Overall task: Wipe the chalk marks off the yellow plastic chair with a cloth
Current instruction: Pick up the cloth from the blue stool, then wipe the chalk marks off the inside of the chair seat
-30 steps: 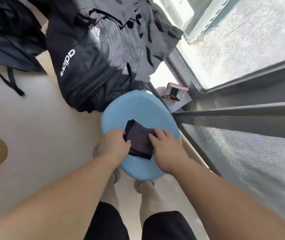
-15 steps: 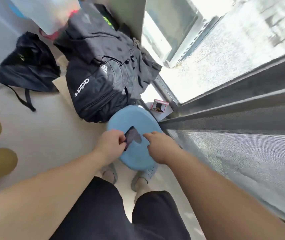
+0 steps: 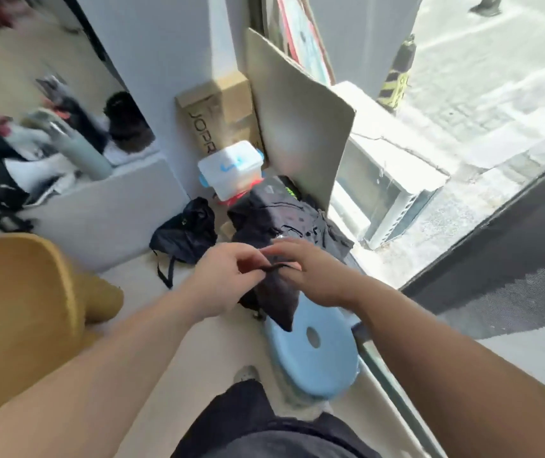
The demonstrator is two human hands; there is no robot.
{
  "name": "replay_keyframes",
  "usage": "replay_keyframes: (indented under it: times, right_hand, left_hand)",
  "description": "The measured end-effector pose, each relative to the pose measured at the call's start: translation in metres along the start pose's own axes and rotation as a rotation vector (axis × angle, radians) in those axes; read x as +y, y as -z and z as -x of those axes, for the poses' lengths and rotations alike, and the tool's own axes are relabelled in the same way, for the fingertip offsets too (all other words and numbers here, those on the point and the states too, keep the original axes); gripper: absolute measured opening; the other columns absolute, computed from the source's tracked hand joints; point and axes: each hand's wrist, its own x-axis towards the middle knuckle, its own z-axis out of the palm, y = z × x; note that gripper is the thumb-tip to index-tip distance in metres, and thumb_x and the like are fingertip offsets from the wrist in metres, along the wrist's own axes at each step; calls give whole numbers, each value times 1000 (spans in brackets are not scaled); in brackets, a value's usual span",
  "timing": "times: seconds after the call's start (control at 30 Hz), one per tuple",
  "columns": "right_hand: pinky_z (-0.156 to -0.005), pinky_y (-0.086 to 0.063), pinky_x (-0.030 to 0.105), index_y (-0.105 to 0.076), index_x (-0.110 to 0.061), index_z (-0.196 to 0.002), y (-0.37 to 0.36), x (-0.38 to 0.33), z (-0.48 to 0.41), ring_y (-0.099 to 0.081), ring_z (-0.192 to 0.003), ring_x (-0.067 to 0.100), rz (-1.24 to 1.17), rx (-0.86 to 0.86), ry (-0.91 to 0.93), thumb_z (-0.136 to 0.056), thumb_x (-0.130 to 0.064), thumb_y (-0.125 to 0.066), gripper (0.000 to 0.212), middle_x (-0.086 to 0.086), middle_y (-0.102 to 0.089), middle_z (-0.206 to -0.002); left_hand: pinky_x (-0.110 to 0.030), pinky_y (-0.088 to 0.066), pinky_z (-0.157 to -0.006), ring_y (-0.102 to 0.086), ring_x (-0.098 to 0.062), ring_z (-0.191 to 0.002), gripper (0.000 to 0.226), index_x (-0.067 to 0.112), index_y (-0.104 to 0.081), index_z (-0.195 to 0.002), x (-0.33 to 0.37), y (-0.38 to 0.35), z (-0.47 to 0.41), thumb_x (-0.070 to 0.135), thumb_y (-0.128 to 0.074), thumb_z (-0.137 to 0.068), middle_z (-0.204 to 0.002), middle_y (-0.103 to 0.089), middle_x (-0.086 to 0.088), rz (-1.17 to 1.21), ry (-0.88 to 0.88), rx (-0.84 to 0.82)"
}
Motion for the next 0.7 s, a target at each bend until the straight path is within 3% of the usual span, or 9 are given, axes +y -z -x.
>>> replay_keyframes:
  times: [0.07, 0.13, 0.17, 0.27, 0.33, 0.43, 0.53, 0.7]
  right_hand:
    - [-105, -31, 11, -70, -14, -123, -8, -15, -1, -47, -126, 9, 24, -75, 71, -98, -10, -59, 27, 1, -57, -138]
    - [-103, -41, 24, -74, -9, -106, -25, -25, -3, -56, -117, 19, 69, -95, 142, -95, -10, -63, 16, 5, -67, -123]
    - [-97, -45, 28, -74, -13, -102, -36, -29, -3, -60, -108, 19, 89, -84, 152, -93, -11, -64, 13, 0, -71, -110]
    - [-74, -41, 17, -74, -26, -104, -68, -47, -5, -59, -87, 11, 147, -25, 120, -90, -12, -65, 22, -23, -61, -81]
    - [-74, -40, 24, -73, -24, -105, -93, -66, -6, -60, -88, 15, 228, -27, 144, -90, -17, -67, 18, -19, -59, -81]
    - [-79, -47, 29, -74, -23, -102, -133, -101, -11, -66, -92, 20, 322, -113, 183, -89, -20, -68, 15, -10, -66, -85]
    - [-77, -49, 30, -75, -20, -105, -180, -138, -24, -64, -87, 19, 418, -207, 218, -87, -16, -63, 22, -10, -65, -83]
    - [-71, -44, 26, -76, -24, -99, -293, -206, -55, -61, -82, 12, 398, -264, 232, -89, -19, -64, 16, -13, -66, -84]
  left_hand:
    - [-10, -43, -63, -60, 6, -61, 19, 25, -77, -84, -2, 8, 30, 6, -73, -84, -71, -70, 16, 77, 81, 91]
    - [-8, -42, -59, -58, 4, -57, 20, 22, -76, -81, -9, 13, 59, 2, -72, -85, -68, -70, 12, 150, 152, 202]
    - [-7, -41, -57, -57, 4, -56, 22, 22, -74, -80, -14, 16, 74, 1, -70, -86, -64, -68, 15, 180, 187, 256]
    - [-8, -41, -58, -58, 5, -56, 24, 25, -74, -78, -37, 31, 122, 2, -69, -86, -61, -67, 20, 206, 285, 407]
    - [-14, -45, -62, -59, 3, -58, 24, 24, -74, -78, -56, 46, 157, 1, -70, -85, -67, -70, 12, 240, 332, 515]
    - [-11, -47, -63, -59, 4, -59, 26, 22, -71, -77, -90, 66, 216, -2, -69, -86, -72, -70, 3, 278, 392, 646]
    - [-28, -56, -72, -63, -5, -64, 25, 21, -72, -79, -138, 83, 275, -2, -68, -86, -74, -73, -1, 348, 477, 768]
    - [-9, -44, -61, -61, 3, -67, 17, 21, -74, -84, -238, 118, 367, 6, -69, -87, -75, -70, 11, 306, 588, 844]
